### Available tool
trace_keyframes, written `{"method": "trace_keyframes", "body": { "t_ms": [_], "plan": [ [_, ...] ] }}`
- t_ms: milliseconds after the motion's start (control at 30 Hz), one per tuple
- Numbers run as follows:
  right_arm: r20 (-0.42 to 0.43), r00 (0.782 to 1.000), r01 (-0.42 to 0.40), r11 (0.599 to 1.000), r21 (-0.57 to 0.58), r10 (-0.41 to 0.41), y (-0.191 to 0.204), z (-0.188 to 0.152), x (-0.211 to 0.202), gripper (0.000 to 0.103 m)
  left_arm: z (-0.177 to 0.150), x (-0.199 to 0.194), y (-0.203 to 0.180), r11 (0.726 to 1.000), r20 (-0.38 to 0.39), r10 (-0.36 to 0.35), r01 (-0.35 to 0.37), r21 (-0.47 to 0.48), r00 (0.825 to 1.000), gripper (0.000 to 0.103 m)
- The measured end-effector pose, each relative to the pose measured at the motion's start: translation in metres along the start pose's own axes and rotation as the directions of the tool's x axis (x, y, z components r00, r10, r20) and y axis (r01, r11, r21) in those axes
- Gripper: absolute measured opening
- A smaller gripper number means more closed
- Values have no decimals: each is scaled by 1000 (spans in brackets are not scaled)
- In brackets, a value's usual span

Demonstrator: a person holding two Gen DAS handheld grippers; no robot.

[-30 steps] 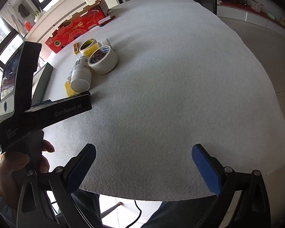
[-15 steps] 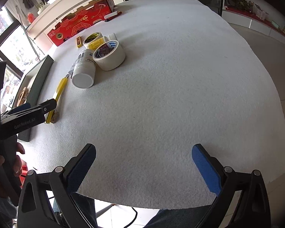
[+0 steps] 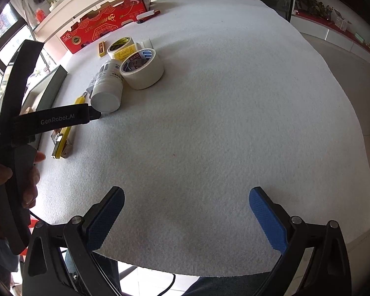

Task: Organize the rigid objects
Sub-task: 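Close left tool on the yellow utility knife while right tool grasps the white tape roll, then carry the yellow knife with left tool while right tool carries the tape roll to the tray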

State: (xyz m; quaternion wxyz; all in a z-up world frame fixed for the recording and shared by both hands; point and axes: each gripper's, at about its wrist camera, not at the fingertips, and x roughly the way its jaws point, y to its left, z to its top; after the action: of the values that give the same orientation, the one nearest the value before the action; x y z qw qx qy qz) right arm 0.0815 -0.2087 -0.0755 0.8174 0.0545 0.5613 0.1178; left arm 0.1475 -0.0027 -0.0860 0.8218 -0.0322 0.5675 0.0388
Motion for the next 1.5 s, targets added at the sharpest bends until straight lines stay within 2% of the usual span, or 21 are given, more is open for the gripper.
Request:
{"method": "trace_keyframes", "body": {
  "t_ms": [133,233,300,333,367,400,567,700,733,767,867,1000,1100,1233,1333,1500],
  "plan": [
    [27,999,23,1000,-15,-22,-1,20,-2,102,-6,-4,-5,1000,44,-8,8,19,999,96],
    [51,998,37,997,-62,-34,5,40,2,102,-8,-10,-10,999,73,-24,21,45,997,81],
    [72,997,49,993,-110,-41,13,54,8,102,-9,-14,-14,997,91,-37,31,71,995,50],
    [80,996,54,990,-131,-44,17,60,12,102,-9,-16,-15,996,94,-38,30,82,995,42],
    [84,995,59,987,-152,-47,20,65,16,102,-9,-16,-15,995,93,-45,37,88,995,27],
    [88,995,61,983,-173,-46,24,70,21,102,-9,-16,-15,995,94,-46,38,90,995,21],
    [108,993,77,954,-288,-48,46,84,41,102,-10,-15,-6,994,97,-68,59,93,993,18],
    [174,984,107,909,-403,-39,70,94,51,98,-12,-15,-4,993,95,-78,69,91,992,19],
    [180,983,120,895,-430,-46,76,96,55,79,-11,-15,-3,993,95,-82,74,90,992,19],
    [167,985,121,886,-447,-51,79,97,59,54,-12,-15,-2,993,96,-87,78,90,992,18],
    [175,983,114,910,-399,-47,74,97,51,54,-14,-17,1,992,99,-99,92,81,990,19],
    [219,976,73,951,-300,-6,46,84,24,54,-17,-19,7,993,97,-109,104,55,989,19],
    [221,975,35,974,-226,17,23,70,7,54,-20,-20,5,995,104,-95,90,50,990,19],
    [220,975,11,986,-165,26,4,52,-8,54,-22,-21,3,996,103,-92,90,31,990,18],
    [227,973,-6,992,-129,36,-6,42,-16,54,-24,-24,4,994,110,-107,107,10,988,14],
    [216,975,-25,995,-98,46,-12,35,-23,54,-29,-41,9,992,160,-125,124,12,979,9]
  ]
}}
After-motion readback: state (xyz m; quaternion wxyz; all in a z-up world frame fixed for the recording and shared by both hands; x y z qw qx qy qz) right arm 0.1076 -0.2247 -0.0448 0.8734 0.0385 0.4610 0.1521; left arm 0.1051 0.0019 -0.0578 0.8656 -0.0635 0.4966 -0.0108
